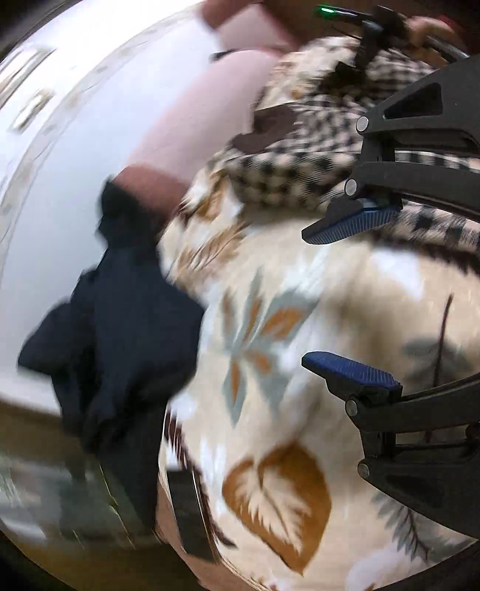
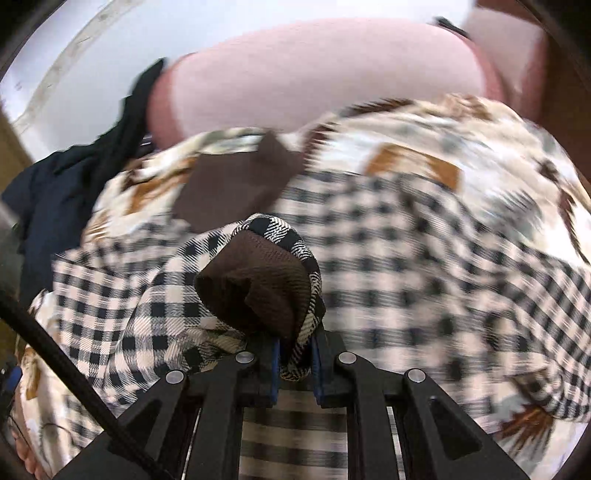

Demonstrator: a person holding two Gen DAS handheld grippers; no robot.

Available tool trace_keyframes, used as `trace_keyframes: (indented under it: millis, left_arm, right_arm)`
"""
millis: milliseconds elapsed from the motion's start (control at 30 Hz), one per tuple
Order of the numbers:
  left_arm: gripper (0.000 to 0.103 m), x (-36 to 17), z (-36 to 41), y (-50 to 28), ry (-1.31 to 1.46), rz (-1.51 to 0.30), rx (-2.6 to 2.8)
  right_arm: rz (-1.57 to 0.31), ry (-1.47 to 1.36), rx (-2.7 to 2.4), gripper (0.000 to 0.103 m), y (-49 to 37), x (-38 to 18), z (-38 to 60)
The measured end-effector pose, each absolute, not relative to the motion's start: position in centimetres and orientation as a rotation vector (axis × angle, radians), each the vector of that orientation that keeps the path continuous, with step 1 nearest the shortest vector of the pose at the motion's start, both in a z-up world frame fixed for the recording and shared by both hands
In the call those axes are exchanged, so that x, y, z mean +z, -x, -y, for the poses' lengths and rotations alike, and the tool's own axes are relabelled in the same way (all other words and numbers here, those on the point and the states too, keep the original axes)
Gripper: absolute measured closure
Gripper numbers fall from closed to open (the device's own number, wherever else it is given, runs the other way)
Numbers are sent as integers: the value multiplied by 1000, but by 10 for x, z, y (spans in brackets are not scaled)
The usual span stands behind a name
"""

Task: Fold large clothes

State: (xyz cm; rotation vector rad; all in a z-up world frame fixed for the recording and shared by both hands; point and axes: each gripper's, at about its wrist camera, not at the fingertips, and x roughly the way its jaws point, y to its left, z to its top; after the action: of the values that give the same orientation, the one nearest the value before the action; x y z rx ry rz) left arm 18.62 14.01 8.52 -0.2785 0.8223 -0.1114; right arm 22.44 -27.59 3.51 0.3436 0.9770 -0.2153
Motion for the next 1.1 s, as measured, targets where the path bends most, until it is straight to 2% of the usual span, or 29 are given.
trace_keyframes:
  millis: [33,67,200,367,467,600,667,833,967,1100]
  left_arm:
    - [43,82,-128,-184,242,-829,-136]
    - [43,79,-121,-181,214,-833,-151]
    - [43,67,-99,-174,151,-851,-218]
    - [42,45,-87,-176,157,-927,-273]
    - [41,27,-89,-187,213,-1007,-273]
    - [32,22,-82,-188,195,-989,-275]
    - [31,20,-76,-186,148,-980,-263]
    - [31,17,-71,-187,100,-996,-233]
    - [26,16,-66,-189,57,-999,-217]
    - [24,16,-66,-188,49,-1003,-219]
  right_arm:
    - [-972,-361,-239,78,-222,33,286]
    - [-959,-376,-269,75,-216,35,294]
    - [-867,-398,-330,73,-193,55,316]
    - [-838,-305,-209,73,-208,71,287]
    - [-878,-234,-178,73,-232,57,269]
    - [-955,-246,-194,73,-252,31,271]
    - [-1010,-239,-295,75,-251,17,284]
    - [-1009,-348,-475,73,-207,10,320]
    - [-932,-395,-428,70,-161,40,320]
    - [-940,-400,-394,67,-119,57,311]
